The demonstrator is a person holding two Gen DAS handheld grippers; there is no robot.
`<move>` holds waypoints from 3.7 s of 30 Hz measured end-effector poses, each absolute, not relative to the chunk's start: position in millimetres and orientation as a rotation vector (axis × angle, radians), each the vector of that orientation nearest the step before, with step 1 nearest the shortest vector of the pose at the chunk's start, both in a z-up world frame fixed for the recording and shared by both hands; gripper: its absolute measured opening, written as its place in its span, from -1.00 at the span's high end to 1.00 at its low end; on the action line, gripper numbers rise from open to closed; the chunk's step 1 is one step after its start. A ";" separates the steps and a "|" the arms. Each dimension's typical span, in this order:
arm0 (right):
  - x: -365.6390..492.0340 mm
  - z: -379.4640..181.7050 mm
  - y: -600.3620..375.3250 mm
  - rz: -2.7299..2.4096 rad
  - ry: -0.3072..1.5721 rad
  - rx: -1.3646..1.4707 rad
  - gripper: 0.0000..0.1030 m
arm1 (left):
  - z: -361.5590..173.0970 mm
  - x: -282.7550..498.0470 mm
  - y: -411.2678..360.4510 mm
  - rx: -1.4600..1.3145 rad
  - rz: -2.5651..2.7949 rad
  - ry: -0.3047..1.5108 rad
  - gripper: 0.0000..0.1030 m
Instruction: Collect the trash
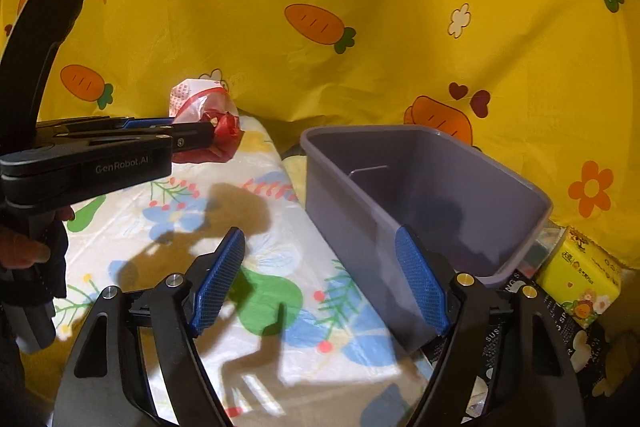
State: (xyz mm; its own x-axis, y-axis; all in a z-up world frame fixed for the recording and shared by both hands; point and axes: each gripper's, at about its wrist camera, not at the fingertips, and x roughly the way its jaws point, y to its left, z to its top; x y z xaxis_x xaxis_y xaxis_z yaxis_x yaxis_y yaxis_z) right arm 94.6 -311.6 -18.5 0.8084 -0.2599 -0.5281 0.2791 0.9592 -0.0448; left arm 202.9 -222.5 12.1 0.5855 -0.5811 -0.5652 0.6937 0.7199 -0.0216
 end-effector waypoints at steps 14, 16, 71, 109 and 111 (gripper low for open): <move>88.2 -9.2 -390.5 -0.489 0.526 0.103 -0.30 | 14.5 184.9 -325.3 0.145 -0.909 0.635 0.28; 91.9 -12.7 -397.8 -0.496 0.541 0.112 -0.21 | 11.0 186.5 -332.3 0.142 -0.917 0.648 0.25; -14.1 2.2 -299.4 -0.365 0.458 0.049 -0.89 | 6.7 43.7 -136.8 0.080 -0.431 0.427 -0.89; -73.6 -1.5 -234.9 -0.289 0.423 0.006 -0.89 | -6.9 -23.0 -69.0 0.054 -0.319 0.442 -0.89; -73.3 -1.0 -235.3 -0.287 0.425 0.003 -0.89 | -7.1 -22.7 -68.8 0.057 -0.318 0.444 -0.89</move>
State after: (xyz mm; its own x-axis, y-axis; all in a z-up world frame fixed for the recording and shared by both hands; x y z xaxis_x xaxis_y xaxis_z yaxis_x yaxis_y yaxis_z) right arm -73.3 -235.3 -1.0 0.8713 -0.2739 -0.4073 0.2752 0.9597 -0.0566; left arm -22.7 -68.8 -7.1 0.8549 -0.2896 -0.4304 0.3141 0.9493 -0.0148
